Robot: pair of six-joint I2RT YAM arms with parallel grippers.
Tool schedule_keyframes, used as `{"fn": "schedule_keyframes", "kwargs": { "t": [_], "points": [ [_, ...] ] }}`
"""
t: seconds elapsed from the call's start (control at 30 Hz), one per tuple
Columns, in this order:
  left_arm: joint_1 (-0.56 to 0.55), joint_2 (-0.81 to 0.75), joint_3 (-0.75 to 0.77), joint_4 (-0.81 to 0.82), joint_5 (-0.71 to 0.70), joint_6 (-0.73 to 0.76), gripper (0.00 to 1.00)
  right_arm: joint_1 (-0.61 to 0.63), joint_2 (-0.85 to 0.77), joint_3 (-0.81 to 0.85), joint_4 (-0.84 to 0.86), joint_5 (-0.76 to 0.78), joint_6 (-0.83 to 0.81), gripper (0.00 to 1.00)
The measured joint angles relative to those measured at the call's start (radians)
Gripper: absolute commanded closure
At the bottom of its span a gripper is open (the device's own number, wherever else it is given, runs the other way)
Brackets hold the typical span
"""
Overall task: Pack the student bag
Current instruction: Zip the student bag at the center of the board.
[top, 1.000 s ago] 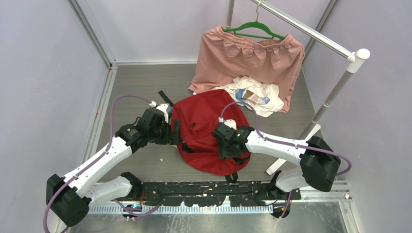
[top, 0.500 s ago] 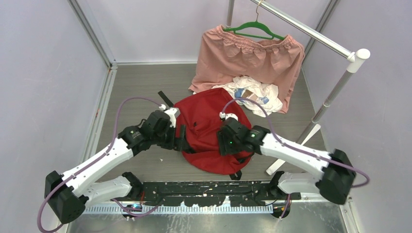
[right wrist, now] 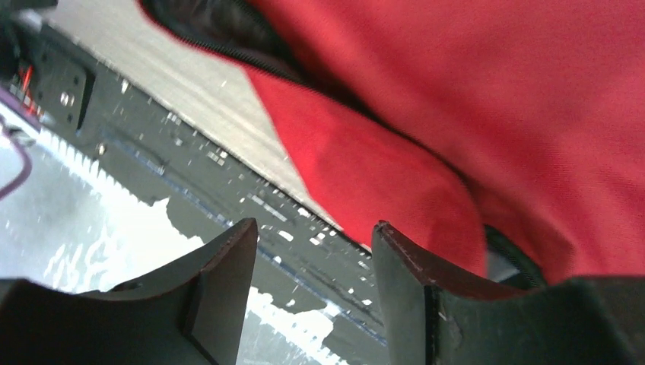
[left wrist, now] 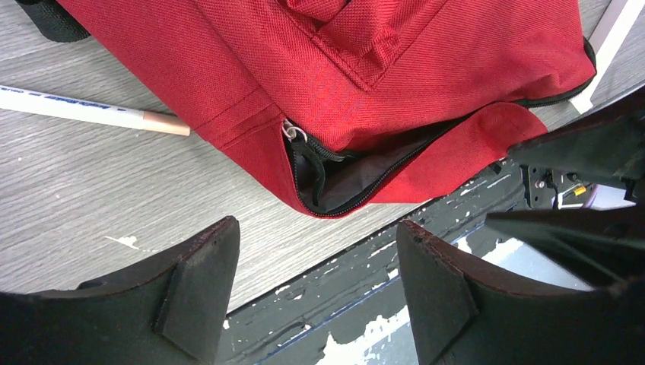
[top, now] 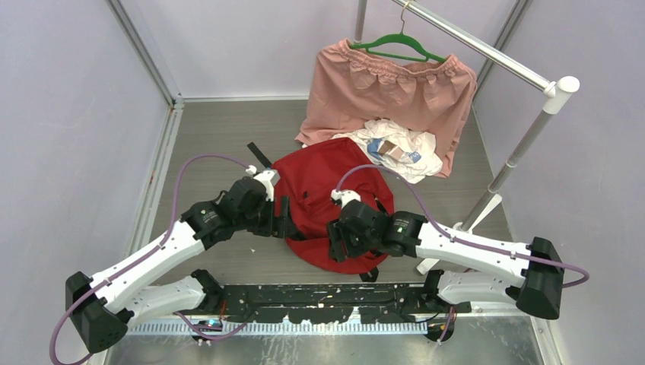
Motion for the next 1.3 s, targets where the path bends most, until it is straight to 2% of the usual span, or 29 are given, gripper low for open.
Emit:
{"fn": "schedule_keyframes", "kwargs": {
  "t": [0.2, 0.33, 0.53, 0.77, 0.97, 1.2, 1.3],
  "points": [
    [-0.006, -0.001, 0.000, 0.004, 0.000, -0.009, 0.25, -0.069, -0.065, 0.000, -0.019, 0.183, 0.042, 0.32],
    [-0.018, -0.001, 0.000, 0.005, 0.000, -0.012, 0.25, -0.129, -0.007, 0.000, -0.018, 0.235, 0.063, 0.31],
    [-0.041, -0.001, 0.000, 0.005, 0.000, -0.015, 0.25, -0.135, 0.135, -0.016, 0.010, 0.171, 0.065, 0.32],
    [-0.053, 0.005, 0.000, 0.006, -0.001, -0.029, 0.25, -0.028, 0.083, -0.043, 0.019, 0.057, 0.060, 0.32],
    [-0.055, 0.040, 0.000, 0.023, 0.000, -0.030, 0.25, 0.079, 0.063, -0.014, -0.003, 0.047, 0.035, 0.32],
    [-0.083, 0.068, 0.016, 0.028, -0.010, -0.029, 0.26, 0.084, 0.110, 0.048, 0.004, 0.090, 0.003, 0.32],
    [-0.104, 0.080, 0.037, 0.026, -0.031, -0.029, 0.32, 0.084, 0.151, 0.052, 0.018, 0.083, 0.001, 0.32]
  ]
}}
